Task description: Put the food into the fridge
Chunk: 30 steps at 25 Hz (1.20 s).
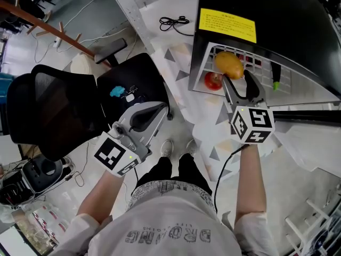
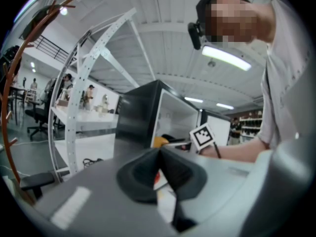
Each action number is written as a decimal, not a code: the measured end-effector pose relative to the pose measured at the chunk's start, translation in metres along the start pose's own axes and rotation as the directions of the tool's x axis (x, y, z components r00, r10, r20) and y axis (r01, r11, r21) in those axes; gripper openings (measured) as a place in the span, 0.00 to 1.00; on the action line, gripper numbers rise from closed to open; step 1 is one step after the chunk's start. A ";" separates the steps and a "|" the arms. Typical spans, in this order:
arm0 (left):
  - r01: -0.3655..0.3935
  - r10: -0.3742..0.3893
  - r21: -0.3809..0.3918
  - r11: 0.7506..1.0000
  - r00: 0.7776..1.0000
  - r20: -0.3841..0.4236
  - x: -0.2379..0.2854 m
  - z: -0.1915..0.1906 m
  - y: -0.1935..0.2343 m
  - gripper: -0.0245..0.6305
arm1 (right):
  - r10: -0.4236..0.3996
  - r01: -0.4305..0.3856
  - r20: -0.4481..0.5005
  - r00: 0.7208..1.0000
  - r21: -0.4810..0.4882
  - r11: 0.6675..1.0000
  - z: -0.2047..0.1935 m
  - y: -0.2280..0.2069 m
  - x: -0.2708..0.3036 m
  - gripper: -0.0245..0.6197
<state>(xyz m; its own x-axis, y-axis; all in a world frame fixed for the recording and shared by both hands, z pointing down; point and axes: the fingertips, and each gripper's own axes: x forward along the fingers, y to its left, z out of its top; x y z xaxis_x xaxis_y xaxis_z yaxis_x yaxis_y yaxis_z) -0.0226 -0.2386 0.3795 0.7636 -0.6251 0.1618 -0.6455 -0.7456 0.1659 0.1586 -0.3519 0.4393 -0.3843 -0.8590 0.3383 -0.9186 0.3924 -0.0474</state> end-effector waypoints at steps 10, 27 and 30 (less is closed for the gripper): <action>0.027 -0.028 0.023 0.999 0.999 0.021 -0.005 0.013 -0.008 0.05 | -0.014 0.013 0.018 1.000 0.028 1.000 0.004 0.001 -0.028 0.47; 0.094 -0.098 0.076 0.993 0.994 0.056 -0.020 0.030 -0.028 0.05 | -0.038 0.034 0.080 0.996 0.056 0.998 0.016 0.026 -0.087 0.28; 0.104 -0.109 0.086 0.991 0.992 0.065 -0.024 0.035 -0.031 0.05 | -0.044 0.039 0.099 0.994 0.058 0.998 0.022 0.031 -0.099 0.26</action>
<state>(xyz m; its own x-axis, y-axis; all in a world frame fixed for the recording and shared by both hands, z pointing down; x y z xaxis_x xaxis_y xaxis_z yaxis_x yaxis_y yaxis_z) -0.0205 -0.2090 0.3363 0.8291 -0.5535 0.0789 -0.5590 -0.8234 0.0979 0.1658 -0.2623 0.3836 -0.3503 -0.9038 0.2458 -0.9366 0.3390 -0.0885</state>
